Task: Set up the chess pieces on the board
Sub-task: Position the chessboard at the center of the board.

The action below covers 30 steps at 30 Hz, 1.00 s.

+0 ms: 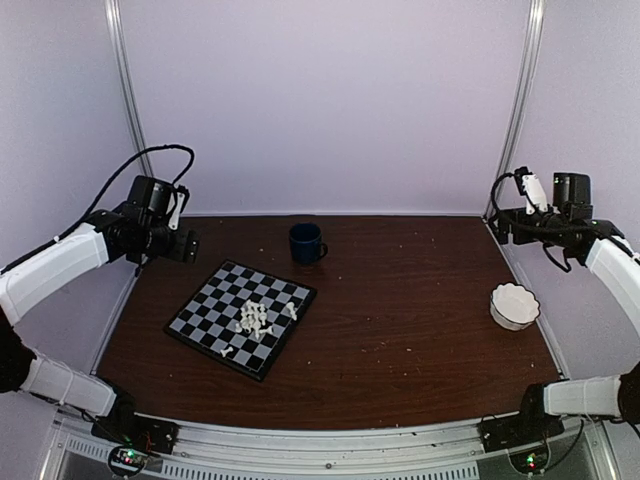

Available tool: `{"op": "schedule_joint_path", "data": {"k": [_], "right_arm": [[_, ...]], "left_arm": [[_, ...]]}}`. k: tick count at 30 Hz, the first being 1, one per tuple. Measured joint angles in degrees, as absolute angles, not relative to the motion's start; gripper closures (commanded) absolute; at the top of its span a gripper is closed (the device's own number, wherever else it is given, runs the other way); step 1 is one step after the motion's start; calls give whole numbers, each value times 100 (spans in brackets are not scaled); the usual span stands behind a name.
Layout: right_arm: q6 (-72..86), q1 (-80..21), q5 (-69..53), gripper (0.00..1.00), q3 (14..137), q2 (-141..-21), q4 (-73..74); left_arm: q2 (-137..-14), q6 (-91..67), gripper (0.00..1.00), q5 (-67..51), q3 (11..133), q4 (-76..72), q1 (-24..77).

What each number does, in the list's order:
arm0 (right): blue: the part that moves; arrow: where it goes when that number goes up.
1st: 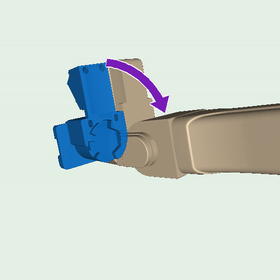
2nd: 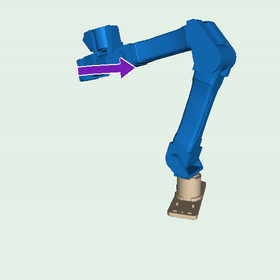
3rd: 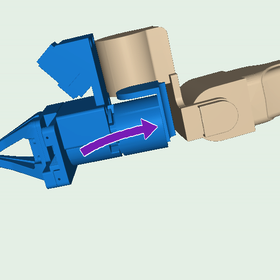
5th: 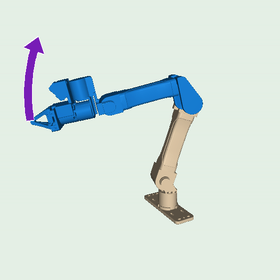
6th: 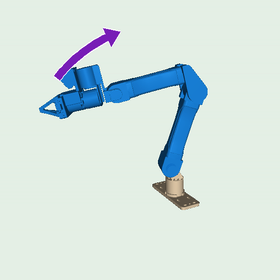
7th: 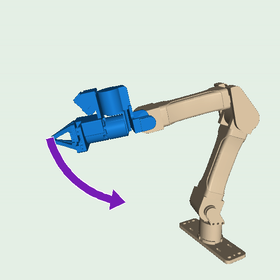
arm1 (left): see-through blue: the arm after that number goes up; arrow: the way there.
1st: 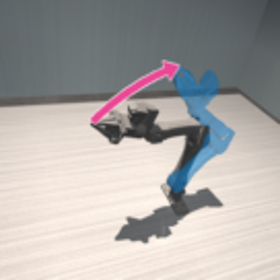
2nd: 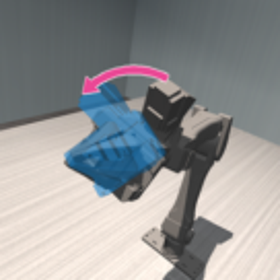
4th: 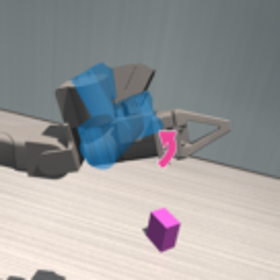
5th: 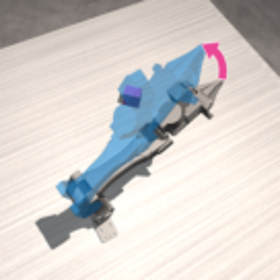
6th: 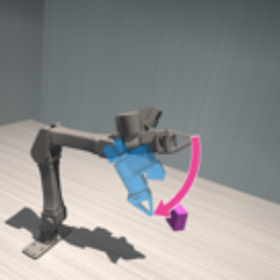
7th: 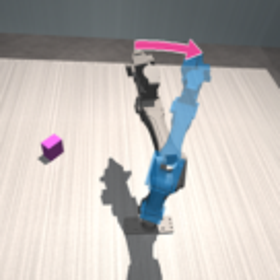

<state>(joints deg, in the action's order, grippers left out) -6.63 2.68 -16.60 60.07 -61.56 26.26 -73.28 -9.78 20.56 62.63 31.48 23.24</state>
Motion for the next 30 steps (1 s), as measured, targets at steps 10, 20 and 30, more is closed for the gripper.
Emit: {"op": "schedule_joint_path", "data": {"k": [10,20,30], "right_arm": [[-1070,438,-2353,2,4956,-6296,1925],[-1955,537,-3868,10,4772,-6440,1865],[-2519,554,-4786,14,4772,-6604,1981]], "left_arm": [[-7808,-1135,3,1433,6152,3151,1249],[-9122,-1468,24,1264,6462,3669,567],[-10294,-1511,48,1107,6947,4097,318]]}}
